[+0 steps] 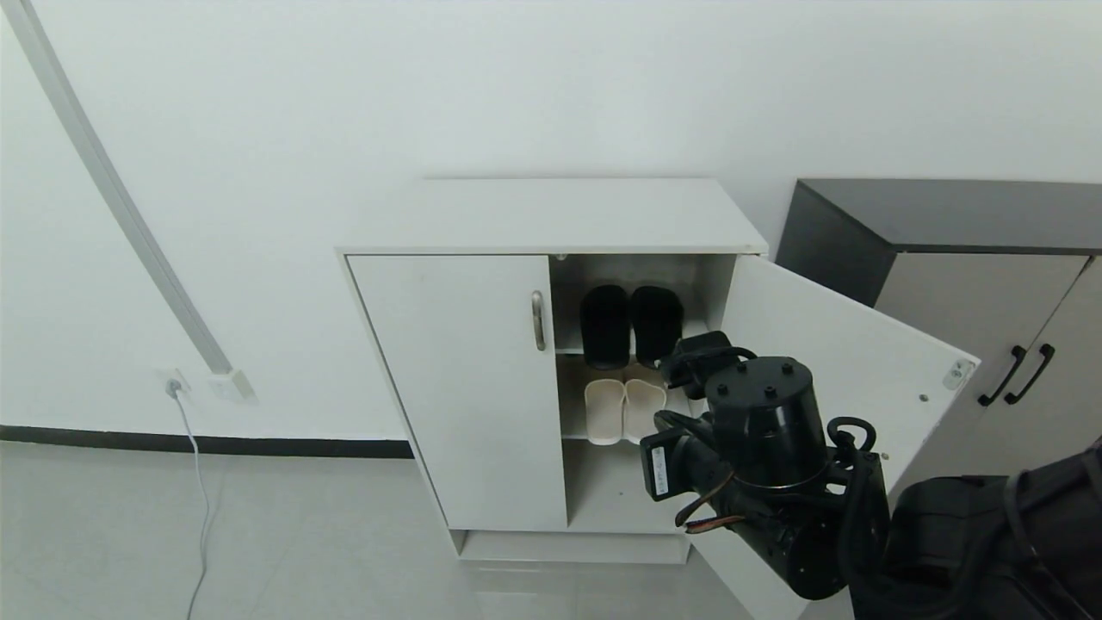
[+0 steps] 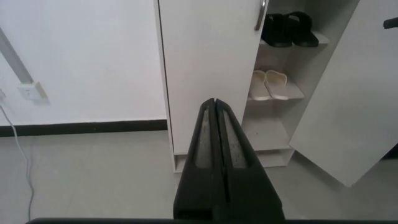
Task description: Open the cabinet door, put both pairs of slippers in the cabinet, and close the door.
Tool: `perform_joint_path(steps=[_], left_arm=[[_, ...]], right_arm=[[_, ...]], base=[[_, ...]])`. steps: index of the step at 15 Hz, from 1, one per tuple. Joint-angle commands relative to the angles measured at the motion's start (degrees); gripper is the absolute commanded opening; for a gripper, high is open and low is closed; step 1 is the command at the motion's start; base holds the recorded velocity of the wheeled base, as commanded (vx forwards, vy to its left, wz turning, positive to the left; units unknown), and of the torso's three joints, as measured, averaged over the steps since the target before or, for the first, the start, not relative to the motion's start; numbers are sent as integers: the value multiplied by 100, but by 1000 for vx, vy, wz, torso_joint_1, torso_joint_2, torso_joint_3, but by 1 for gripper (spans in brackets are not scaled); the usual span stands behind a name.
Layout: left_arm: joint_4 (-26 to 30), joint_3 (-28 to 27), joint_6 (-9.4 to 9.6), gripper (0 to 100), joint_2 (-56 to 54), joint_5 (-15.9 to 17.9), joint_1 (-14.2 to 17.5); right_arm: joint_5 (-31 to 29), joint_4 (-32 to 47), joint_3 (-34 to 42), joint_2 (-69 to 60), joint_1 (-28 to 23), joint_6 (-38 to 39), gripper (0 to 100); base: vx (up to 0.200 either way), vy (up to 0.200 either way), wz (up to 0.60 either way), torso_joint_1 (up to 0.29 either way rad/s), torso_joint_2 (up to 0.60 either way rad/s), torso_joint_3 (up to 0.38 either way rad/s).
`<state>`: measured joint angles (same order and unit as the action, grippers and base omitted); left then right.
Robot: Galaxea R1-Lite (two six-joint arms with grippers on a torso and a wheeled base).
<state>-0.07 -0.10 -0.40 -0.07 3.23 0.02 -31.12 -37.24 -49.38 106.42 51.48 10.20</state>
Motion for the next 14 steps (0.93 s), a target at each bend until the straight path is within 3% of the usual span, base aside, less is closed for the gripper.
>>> perform_joint_path(steps=[1,14], left_arm=[[-1,1,-4,0,7,2,6],[-1,1,5,0,7,2,6]], right_arm=[[1,-2,-1,1,2,-1,0],[1,-2,-1,-8,-42,-1,0]], base=[[0,0,0,193,-505,-320],[0,0,0,233,-556,-325]])
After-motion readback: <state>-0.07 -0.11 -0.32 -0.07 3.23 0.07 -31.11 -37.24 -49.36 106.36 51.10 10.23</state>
